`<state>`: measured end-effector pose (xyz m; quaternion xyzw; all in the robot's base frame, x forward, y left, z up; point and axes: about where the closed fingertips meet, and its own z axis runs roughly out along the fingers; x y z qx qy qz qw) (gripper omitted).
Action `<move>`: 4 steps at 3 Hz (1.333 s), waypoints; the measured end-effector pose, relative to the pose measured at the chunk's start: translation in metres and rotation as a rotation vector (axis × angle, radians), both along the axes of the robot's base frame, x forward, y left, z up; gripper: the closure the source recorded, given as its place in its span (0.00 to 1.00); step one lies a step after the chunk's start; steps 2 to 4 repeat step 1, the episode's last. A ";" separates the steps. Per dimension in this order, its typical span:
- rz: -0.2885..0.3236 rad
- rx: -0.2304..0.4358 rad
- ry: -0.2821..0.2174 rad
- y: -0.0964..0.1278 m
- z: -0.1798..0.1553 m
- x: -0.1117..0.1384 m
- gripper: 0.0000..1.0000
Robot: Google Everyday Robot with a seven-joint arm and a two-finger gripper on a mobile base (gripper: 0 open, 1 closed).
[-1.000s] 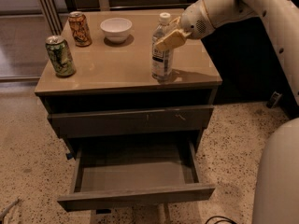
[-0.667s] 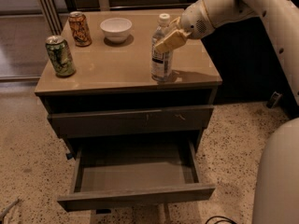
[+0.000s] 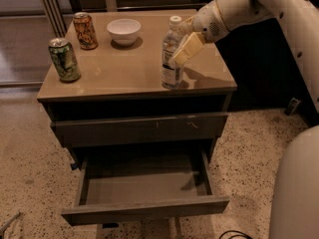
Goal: Pick blue plastic bottle from middle drawer and place on counter
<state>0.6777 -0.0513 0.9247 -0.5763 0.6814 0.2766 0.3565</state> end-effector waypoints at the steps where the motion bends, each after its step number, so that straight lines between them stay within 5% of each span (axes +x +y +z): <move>1: 0.000 0.000 0.000 0.000 0.000 0.000 0.00; 4: 0.000 0.000 0.000 0.000 0.000 0.000 0.00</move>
Offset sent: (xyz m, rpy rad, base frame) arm 0.0000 0.0000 0.0000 0.0000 0.0000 0.0000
